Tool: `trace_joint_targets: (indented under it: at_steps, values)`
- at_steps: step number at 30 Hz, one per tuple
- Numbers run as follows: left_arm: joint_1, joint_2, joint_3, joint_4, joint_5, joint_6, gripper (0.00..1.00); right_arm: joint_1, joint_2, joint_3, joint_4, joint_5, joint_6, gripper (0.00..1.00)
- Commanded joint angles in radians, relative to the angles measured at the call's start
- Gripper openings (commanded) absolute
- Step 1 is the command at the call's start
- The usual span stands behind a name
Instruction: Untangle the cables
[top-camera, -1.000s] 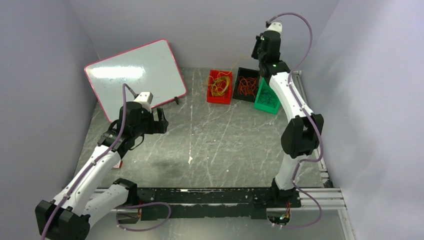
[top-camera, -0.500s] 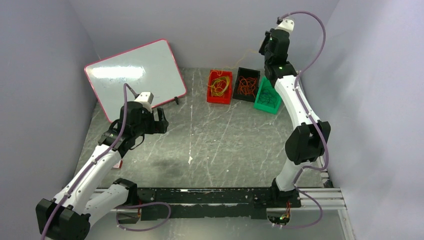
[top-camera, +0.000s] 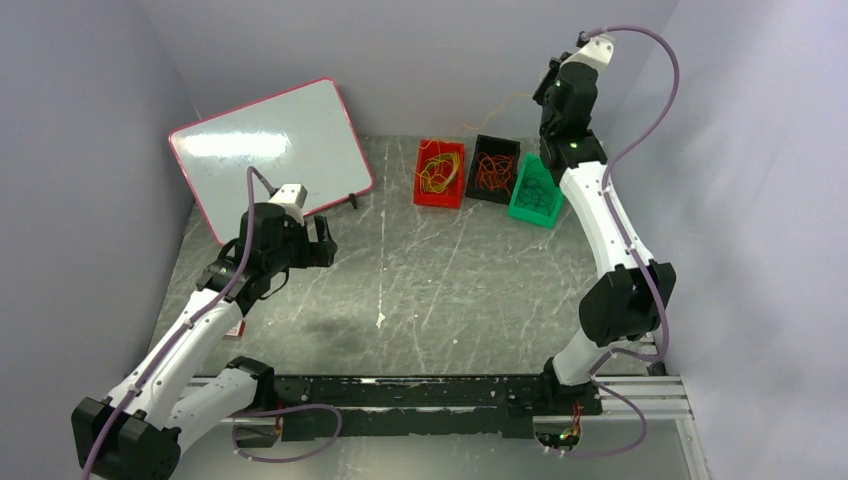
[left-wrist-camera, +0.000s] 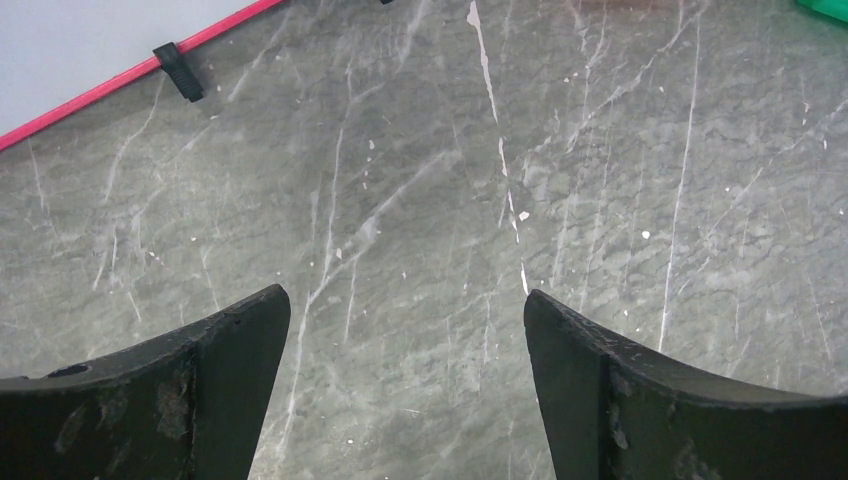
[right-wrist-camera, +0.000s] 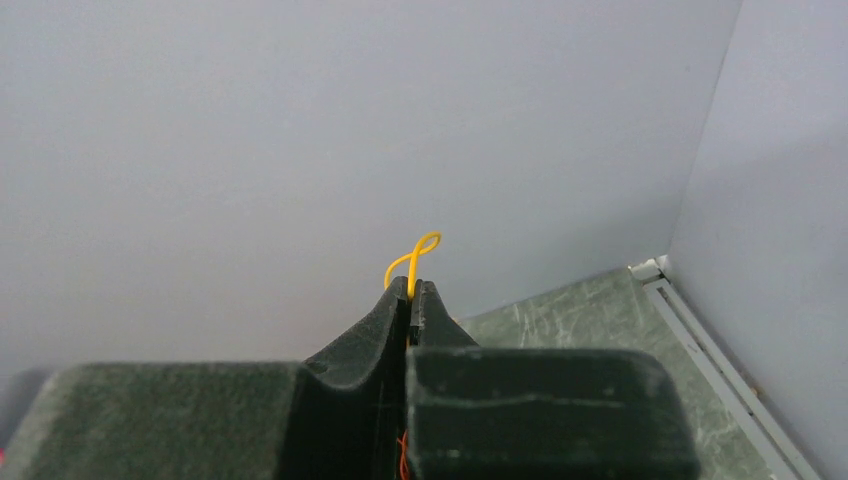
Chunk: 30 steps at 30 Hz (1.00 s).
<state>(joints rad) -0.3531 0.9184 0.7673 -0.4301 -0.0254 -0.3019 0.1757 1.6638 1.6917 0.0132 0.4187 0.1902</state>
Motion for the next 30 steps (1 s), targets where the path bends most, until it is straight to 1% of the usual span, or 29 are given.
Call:
trace_joint_targets:
  at_steps: [1, 5, 11, 17, 24, 30]
  values:
    - [0.008, -0.004, -0.004, 0.021, 0.01, 0.006, 0.91, -0.01, -0.051, -0.034, 0.067, 0.031, -0.006, 0.0]
    - [0.009, -0.003, -0.003, 0.021, 0.009, 0.005, 0.91, -0.01, -0.052, -0.024, 0.063, 0.018, -0.011, 0.0]
    - [0.008, -0.004, -0.003, 0.02, 0.007, 0.006, 0.91, -0.011, -0.136, -0.116, 0.218, -0.126, -0.011, 0.0]
    - [0.009, -0.005, -0.003, 0.019, 0.007, 0.005, 0.91, -0.011, -0.183, -0.142, 0.286, -0.18, 0.001, 0.0]
    - [0.008, -0.006, -0.003, 0.017, 0.007, 0.007, 0.91, -0.011, -0.19, -0.138, 0.286, -0.178, 0.0, 0.0]
    - [0.008, -0.007, -0.003, 0.016, 0.005, 0.007, 0.91, -0.011, -0.133, -0.088, 0.215, -0.21, 0.007, 0.0]
